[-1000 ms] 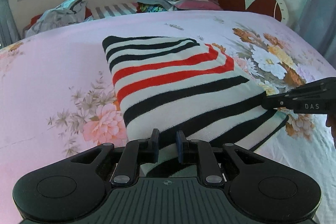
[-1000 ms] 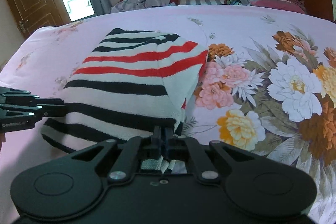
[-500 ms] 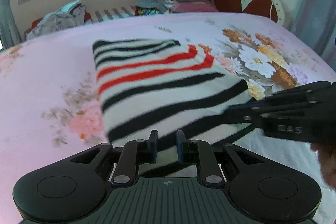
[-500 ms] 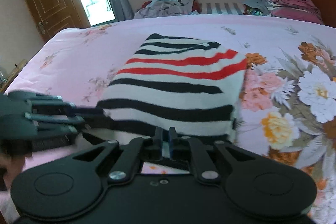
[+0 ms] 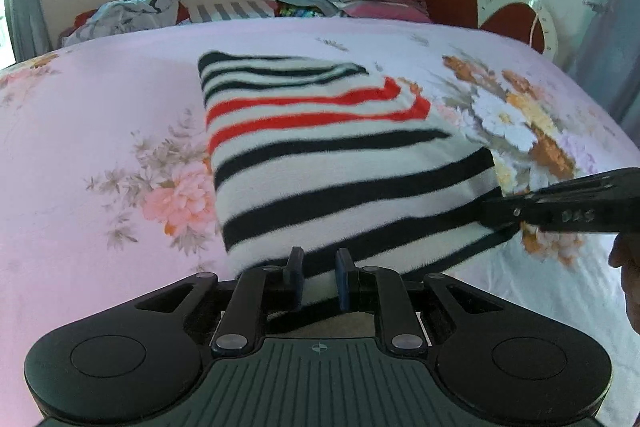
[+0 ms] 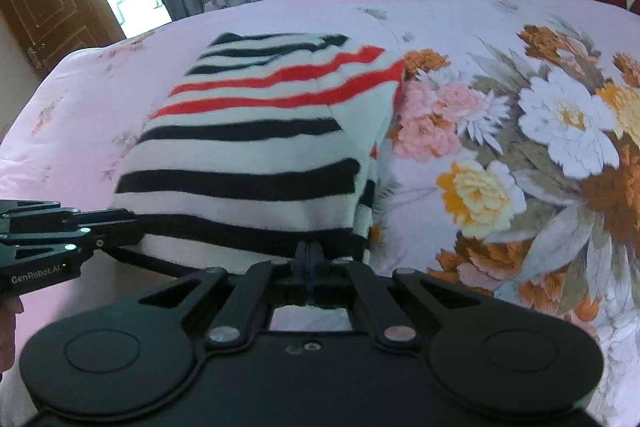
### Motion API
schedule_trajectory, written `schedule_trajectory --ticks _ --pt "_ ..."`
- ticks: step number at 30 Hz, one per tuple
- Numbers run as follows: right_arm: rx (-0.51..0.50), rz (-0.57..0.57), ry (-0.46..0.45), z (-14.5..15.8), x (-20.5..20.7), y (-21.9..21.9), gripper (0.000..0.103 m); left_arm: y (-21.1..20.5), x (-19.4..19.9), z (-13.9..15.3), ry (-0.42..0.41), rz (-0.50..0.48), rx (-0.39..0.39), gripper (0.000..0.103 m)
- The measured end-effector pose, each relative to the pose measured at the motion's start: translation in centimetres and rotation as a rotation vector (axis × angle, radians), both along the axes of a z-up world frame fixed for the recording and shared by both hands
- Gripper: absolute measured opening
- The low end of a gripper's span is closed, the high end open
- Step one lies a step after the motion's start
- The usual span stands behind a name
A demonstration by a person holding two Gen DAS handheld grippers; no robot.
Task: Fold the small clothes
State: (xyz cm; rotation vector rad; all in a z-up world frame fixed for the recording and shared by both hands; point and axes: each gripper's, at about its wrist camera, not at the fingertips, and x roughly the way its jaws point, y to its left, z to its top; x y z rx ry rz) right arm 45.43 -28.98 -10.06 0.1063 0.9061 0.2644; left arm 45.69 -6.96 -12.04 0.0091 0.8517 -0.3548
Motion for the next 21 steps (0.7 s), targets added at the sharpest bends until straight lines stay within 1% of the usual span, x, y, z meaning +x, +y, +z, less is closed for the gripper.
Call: schedule_trajectory --ticks 1,2,3,4,5,6,7,9,10,12,14,16,18,19,21 --pt "0.023 -0.008 -0.036 0.9 -0.2 -0.3 0.014 0.3 0.1 0.5 -0.014 0.009 0.004 0.017" --pt "0.031 -0.026 -0.066 1.6 0.0 -0.8 0.027 0.7 0.4 0.7 -0.02 0.016 0.008 0.019" --pt "0.033 -0.055 -0.091 2.0 0.1 -1.3 0.045 1.0 0.9 0.7 -0.016 0.021 0.01 0.052" --pt "0.044 -0.082 -0.105 2.3 0.5 -2.0 0.053 1.2 1.4 0.6 -0.014 0.037 0.025 0.078" --pt "0.074 -0.105 -0.101 2.4 1.2 -2.8 0.062 1.4 1.8 0.6 -0.031 0.065 0.056 0.101" --pt "0.118 -0.13 -0.077 2.1 2.0 -3.8 0.063 1.5 2.1 0.6 -0.058 0.069 0.07 0.101" --pt "0.178 -0.151 -0.039 1.6 2.8 -4.9 0.063 1.6 2.7 0.6 -0.053 0.052 0.063 0.101" --pt "0.307 -0.175 0.026 0.2 4.5 -6.9 0.063 1.8 3.9 0.7 -0.042 0.053 0.024 0.101" --pt "0.356 -0.181 0.047 -0.5 5.1 -7.7 0.063 2.0 4.6 0.7 -0.035 0.049 -0.007 0.101" --pt "0.423 -0.205 0.09 -1.9 6.2 -8.8 0.063 2.5 6.1 0.2 0.009 0.058 -0.066 0.092" --pt "0.49 -0.21 0.132 -3.2 7.1 -9.8 0.063 3.4 7.8 -0.8 0.079 0.082 -0.142 0.088" --pt "0.542 -0.221 0.166 -4.3 7.5 -10.6 0.064 4.5 9.0 -2.2 0.151 0.111 -0.235 0.088" --pt "0.606 -0.215 0.198 -5.5 7.9 -11.1 0.066 5.3 9.4 -3.7 0.209 0.136 -0.311 0.088" --pt "0.63 -0.21 0.206 -6.0 8.0 -11.3 0.067 5.8 9.8 -4.4 0.239 0.145 -0.361 0.088" --pt "0.674 -0.191 0.206 -6.6 8.3 -11.6 0.069 6.3 9.9 -5.4 0.267 0.163 -0.427 0.088"
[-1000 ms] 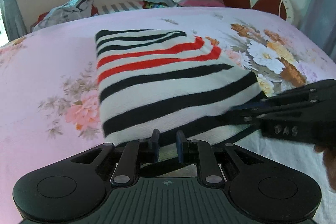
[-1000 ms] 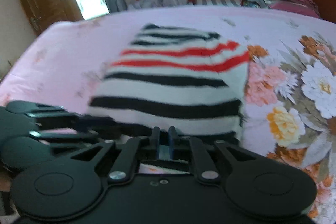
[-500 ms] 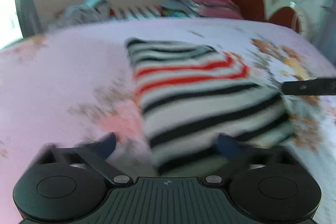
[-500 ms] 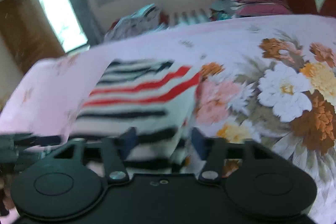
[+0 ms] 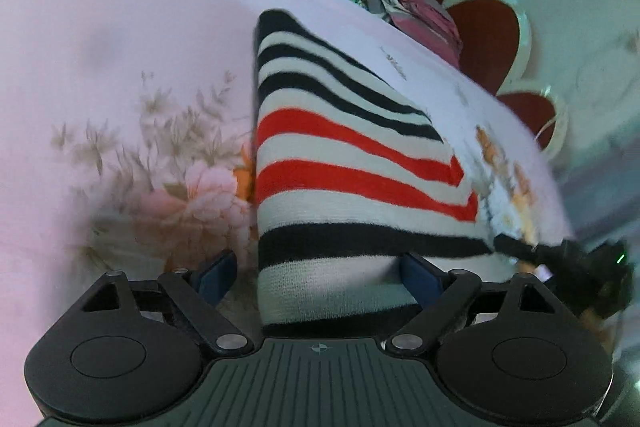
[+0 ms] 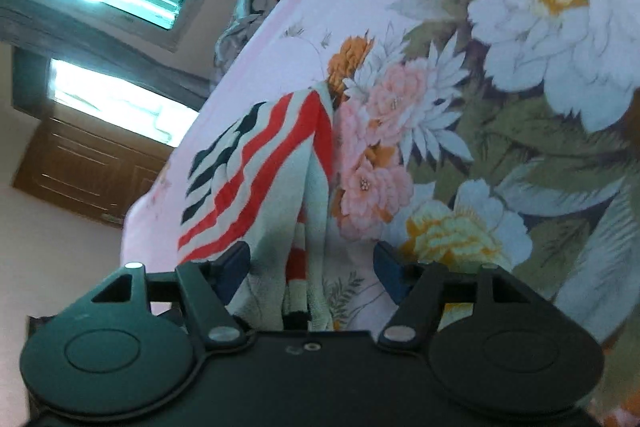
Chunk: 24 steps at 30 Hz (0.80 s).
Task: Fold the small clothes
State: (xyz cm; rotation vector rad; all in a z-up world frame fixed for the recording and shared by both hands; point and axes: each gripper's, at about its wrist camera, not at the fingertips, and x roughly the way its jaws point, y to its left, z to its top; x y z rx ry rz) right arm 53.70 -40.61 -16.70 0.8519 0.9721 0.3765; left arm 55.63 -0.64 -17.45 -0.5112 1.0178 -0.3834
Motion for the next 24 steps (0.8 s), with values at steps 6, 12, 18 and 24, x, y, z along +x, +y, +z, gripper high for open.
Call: schedule_trajectory --ticks 6,12,18,24 --pt "0.026 0.099 -0.001 -0.2 2.0 0.7 0.071 -0.8 0.6 -0.5 -0.007 -0.011 -0.014 0.087" --pt "-0.089 0.209 -0.029 1.2 3.6 3.8 0.072 -2.7 2.8 0.1 -0.008 -0.022 0.043 0.077" --pt "-0.41 0.291 -0.145 3.5 2.2 8.3 0.045 -5.0 2.7 1.7 -0.078 -0.062 0.192 0.059" --pt "-0.58 0.282 -0.24 5.2 0.4 10.5 0.034 -7.3 1.8 3.9 -0.169 -0.105 0.357 0.053"
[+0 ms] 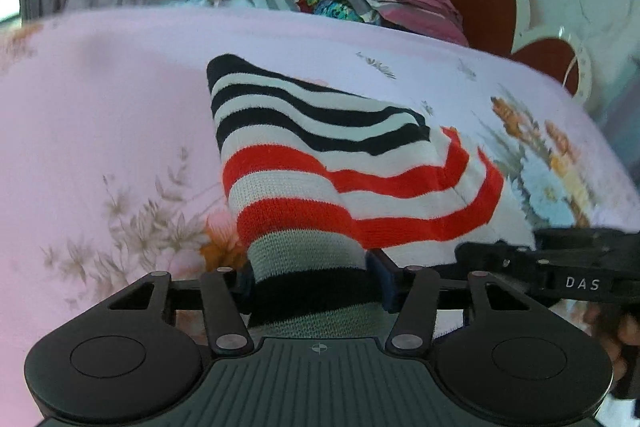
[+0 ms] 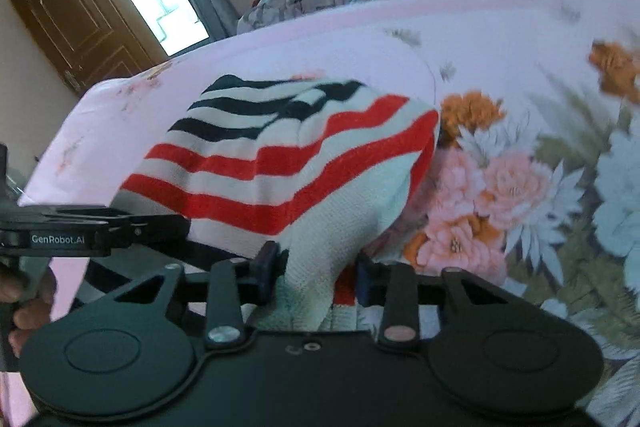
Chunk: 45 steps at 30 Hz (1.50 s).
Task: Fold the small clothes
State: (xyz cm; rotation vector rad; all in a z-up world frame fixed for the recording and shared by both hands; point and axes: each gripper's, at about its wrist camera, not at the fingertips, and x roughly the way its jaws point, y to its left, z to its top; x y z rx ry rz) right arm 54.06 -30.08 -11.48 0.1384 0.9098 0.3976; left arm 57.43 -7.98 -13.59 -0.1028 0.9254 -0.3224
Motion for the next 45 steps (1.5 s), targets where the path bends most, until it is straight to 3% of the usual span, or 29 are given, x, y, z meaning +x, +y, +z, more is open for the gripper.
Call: schedule_trajectory --ticks 9,14,20,29,33,35,37,39,42,45 --pt "-0.064 0.016 -0.057 2.2 -0.1 3.1 0.032 0.4 -2.3 4.0 -0.111 -0.072 0.075 0.05" --pt "-0.101 0.032 -0.096 3.9 -1.3 6.8 0.032 4.7 -3.6 5.2 -0.14 -0.066 0.045 0.05" --pt "-0.113 0.067 -0.117 4.7 -1.9 14.1 0.032 12.4 -5.4 6.0 -0.161 -0.022 0.038 0.05" --pt "-0.086 0.155 -0.102 3.0 -1.3 27.0 0.032 25.1 -6.7 4.4 -0.117 0.066 0.063 0.05" --pt "-0.063 0.157 -0.08 2.0 -0.4 30.4 0.032 29.3 -6.2 2.7 -0.082 0.092 0.046 0.05" --pt "-0.072 0.15 -0.062 1.1 0.1 31.3 0.032 30.2 -5.6 1.4 -0.051 0.081 0.046 0.053" --pt "-0.149 0.131 -0.05 -0.5 0.3 31.8 0.032 30.9 -4.9 -0.1 -0.014 0.075 0.027 0.062" --pt "-0.122 0.096 -0.019 -2.2 0.5 30.9 0.034 31.6 -5.0 -1.1 -0.023 0.096 -0.009 0.075" --pt "-0.027 0.032 0.018 -2.8 0.7 29.4 0.035 32.0 -6.0 -1.3 -0.049 0.078 -0.028 0.072" --pt "-0.036 0.031 0.019 -2.7 0.6 29.7 0.035 32.7 -6.8 -0.7 -0.061 0.053 -0.062 0.058"
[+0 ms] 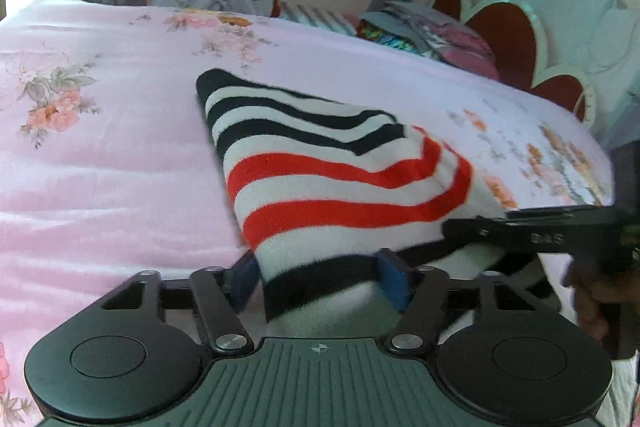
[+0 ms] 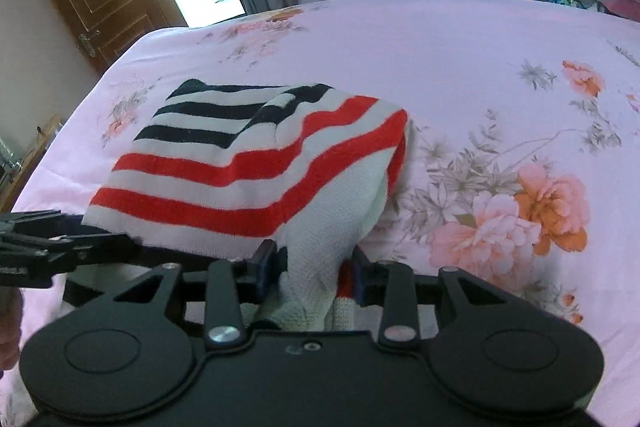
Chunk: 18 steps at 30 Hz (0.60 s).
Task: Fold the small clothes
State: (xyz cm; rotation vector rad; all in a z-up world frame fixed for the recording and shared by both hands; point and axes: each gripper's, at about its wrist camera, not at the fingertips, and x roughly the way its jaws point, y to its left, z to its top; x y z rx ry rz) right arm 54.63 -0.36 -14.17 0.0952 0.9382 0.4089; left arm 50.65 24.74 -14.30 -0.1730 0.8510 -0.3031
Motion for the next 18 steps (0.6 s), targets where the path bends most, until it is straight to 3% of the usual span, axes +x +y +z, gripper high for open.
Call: schedule_trajectory --ticks 4,5,7,9,11,14,16,18 --pt "0.014 -0.029 0.027 0.6 -0.2 -0.7 0.044 0.7 -1.5 1.7 -0.039 -0.002 0.04 0.053" --pt "0.004 -0.055 0.007 1.3 -0.3 -1.1 0.049 0.9 -1.8 2.3 -0.062 0.029 0.063 0.053" --pt "-0.025 -0.062 -0.047 3.0 -0.8 -1.5 0.049 1.8 -2.5 3.6 -0.1 0.075 0.066 0.053" --pt "-0.045 -0.035 -0.084 4.5 -1.1 -1.5 0.033 1.9 -2.8 4.5 -0.129 0.062 0.039 0.053" --pt "-0.062 0.024 -0.101 5.0 -1.0 -0.8 0.03 0.5 -2.0 4.7 -0.138 -0.009 0.065 0.053" --pt "-0.129 0.1 -0.071 3.8 -0.2 0.9 0.023 -1.4 0.1 2.6 -0.044 -0.069 0.078 0.043" --pt "-0.217 0.096 -0.026 2.1 0.7 1.6 0.019 -1.7 0.9 0.8 -0.001 -0.057 0.087 0.043" --pt "-0.185 0.066 -0.03 1.6 0.9 1.1 0.02 -1.1 1.0 0.3 -0.002 -0.036 0.036 0.043"
